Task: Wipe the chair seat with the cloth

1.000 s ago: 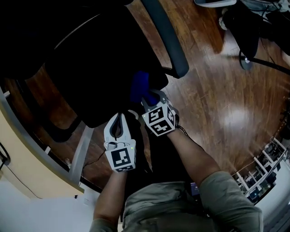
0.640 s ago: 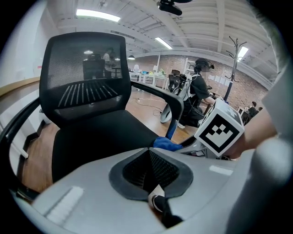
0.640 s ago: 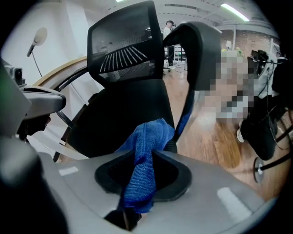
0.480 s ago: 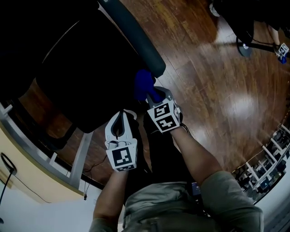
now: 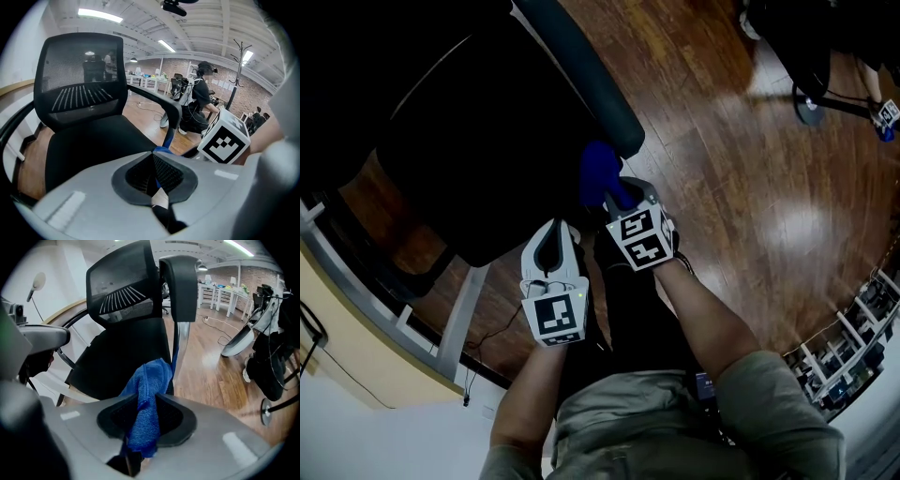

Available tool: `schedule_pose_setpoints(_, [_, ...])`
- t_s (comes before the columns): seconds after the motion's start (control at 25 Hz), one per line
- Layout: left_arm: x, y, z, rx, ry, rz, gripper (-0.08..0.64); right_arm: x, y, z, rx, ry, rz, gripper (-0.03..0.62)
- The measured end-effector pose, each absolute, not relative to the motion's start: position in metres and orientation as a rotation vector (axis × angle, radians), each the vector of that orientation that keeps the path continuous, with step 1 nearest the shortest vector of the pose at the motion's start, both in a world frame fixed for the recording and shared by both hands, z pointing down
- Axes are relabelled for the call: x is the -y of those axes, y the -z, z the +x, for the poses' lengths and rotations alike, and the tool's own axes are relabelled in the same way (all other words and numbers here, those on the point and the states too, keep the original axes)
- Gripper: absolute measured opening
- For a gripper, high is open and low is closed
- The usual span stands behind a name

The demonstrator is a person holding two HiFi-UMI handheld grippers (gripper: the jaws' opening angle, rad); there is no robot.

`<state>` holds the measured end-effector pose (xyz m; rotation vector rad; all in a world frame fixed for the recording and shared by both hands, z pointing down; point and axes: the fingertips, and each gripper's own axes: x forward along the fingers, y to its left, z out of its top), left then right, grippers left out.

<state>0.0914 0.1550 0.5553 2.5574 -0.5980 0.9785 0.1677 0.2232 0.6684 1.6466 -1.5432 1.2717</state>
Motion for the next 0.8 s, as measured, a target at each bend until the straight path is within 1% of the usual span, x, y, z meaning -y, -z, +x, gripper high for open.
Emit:
schedule_pose_setpoints(0.2, [-0.136, -0.529, 0.078, 0.7, -0.935, 2.474, 0.005, -0.216, -0.63, 0.157, 1.603, -1.225, 1.594, 0.095])
schedule_pose_setpoints(0.6, [-0.138, -0.431, 0.066, 0.746, -0.856, 2.481, 0.005, -0.206, -0.521, 0.147, 1.761, -1.067, 1.533, 0.095])
schedule_pose_setpoints(0.8, [-0.148, -0.387, 0.043, 0.819, -0.849, 2.505, 0.005, -0.215, -0.475, 0.144, 1.82, -1.018, 1.529, 0.094])
